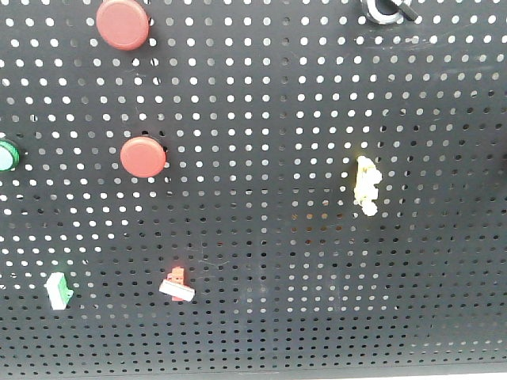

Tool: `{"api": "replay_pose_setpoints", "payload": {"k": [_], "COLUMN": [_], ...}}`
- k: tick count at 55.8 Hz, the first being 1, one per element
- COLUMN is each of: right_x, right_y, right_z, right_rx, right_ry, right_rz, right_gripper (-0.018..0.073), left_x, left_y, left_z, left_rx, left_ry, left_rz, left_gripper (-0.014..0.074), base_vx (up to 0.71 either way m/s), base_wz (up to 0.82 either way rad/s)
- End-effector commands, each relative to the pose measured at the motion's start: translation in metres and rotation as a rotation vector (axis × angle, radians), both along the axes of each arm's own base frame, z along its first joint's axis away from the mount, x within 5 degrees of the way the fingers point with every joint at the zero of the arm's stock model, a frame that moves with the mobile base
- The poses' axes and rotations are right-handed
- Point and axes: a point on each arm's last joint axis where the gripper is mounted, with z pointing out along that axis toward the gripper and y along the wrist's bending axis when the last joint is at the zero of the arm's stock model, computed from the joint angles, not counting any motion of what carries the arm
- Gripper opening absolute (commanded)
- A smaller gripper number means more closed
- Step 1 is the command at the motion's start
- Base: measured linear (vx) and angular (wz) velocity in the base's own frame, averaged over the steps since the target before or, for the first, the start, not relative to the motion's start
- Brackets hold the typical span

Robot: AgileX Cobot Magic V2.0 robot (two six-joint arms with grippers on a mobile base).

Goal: Rotate knob clockwise with right arm

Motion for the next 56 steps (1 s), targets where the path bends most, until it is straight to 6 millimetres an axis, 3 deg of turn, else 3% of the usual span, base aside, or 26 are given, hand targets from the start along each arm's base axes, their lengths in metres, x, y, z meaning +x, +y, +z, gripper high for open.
{"api": "replay_pose_setpoints", "payload": {"k": [1,14,22,42,56], "right_x": [0.004,0.008,0.009,0.009,0.031], "right_y": [0.001,0.001,0.001,0.001,0.001], "right_z": [0.016,0.015,0.014,0.013,0.027], "right_rx": [0.009,-0.015,-0.050,-0.093,-0.232], "right_ry": [-0.085,-0.076,-0.069,-0.058,-0.007], "right_rz": [0.012,0.001,-0.016,-0.037,-0.095], "right_gripper": [-0.0009,0.0004,0.0064,0.0456,0.0459], "left_x": [0.002,0.002,0.002,0.002,0.002], "left_y": [-0.001,-0.001,-0.001,-0.001,-0.001], "left_z": [0.004,0.004,0.004,0.004,0.004], "left_rx": [-0.017,-0.017,-0.017,-0.017,-0.017], "left_ry": [-0.078,-0.078,-0.078,-0.078,-0.078], "left_rz": [-0.010,-0.010,-0.010,-0.010,-0.010], "left_gripper": [-0.0006,-0.0006,-0.0006,-0.0006,-0.0006], "base_vx": [0.00,0.00,0.00,0.00,0.00], "base_wz": [0.00,0.00,0.00,0.00,0.00]}}
